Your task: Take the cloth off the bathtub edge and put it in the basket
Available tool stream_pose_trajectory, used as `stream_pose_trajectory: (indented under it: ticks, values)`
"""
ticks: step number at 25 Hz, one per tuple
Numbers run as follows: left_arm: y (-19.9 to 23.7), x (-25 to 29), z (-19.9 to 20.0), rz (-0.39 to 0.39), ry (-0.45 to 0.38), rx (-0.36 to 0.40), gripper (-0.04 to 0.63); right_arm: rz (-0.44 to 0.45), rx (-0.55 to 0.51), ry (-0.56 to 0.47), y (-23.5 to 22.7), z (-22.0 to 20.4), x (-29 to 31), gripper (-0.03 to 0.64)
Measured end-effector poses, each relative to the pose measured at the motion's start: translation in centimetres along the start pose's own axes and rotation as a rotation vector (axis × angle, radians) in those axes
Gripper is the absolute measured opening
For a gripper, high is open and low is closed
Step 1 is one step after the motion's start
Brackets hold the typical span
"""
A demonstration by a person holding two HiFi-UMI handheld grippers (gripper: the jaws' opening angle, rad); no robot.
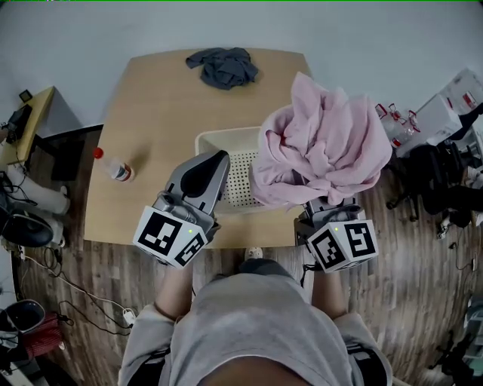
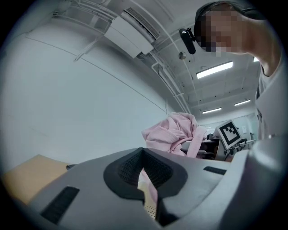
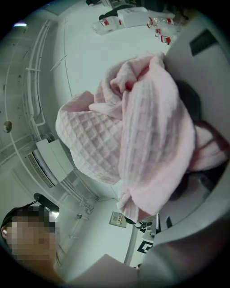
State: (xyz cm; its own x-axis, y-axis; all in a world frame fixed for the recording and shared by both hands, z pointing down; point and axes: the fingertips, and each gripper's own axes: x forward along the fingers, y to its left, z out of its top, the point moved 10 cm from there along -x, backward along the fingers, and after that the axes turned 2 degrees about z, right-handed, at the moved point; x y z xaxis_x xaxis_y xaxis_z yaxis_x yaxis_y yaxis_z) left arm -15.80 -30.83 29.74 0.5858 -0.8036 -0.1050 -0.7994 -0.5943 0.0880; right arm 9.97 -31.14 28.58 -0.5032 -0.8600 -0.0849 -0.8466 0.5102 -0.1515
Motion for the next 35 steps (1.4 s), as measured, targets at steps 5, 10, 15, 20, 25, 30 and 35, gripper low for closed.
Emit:
stream_pose_trajectory:
  ticks: [5, 10, 15, 20, 25, 30, 35]
  values:
    - [1.2, 0.6, -0.3, 0.061, 0.007, -0.004, -0.003, 0.04, 0.025, 0.041, -1.4, -1.1, 2.6, 0.285]
    - [2.0, 0.8, -1.0, 0.121, 0.018, -0.013, -0.003, 0.078, 0.052, 0.107, -2.4, -3.1, 4.7, 0.285]
    - [2.7, 1.1, -2.3, 0.169, 0.043, -0.035, -0.003, 0.096, 0.075, 0.19, -3.3, -5.6, 6.4, 0.285]
    - [3.2, 1.4, -3.5, 0.19, 0.067, -0.062, -0.003, 0.107, 0.096, 0.289, -4.0, -8.3, 7.3, 0.285]
    - [3.6, 1.8, -4.6, 0.205, 0.085, -0.08, -0.003, 0.123, 0.115, 0.406, -4.7, -11.1, 8.0, 0.285]
    - [3.9, 1.9, -5.4, 0.219, 0.101, -0.097, -0.003, 0.128, 0.105, 0.553, -5.1, -13.5, 8.9, 0.285]
    - [4.1, 1.5, -5.8, 0.237, 0.111, -0.101, -0.003, 0.146, 0.061, 0.697, -5.3, -15.0, 9.9, 0.285]
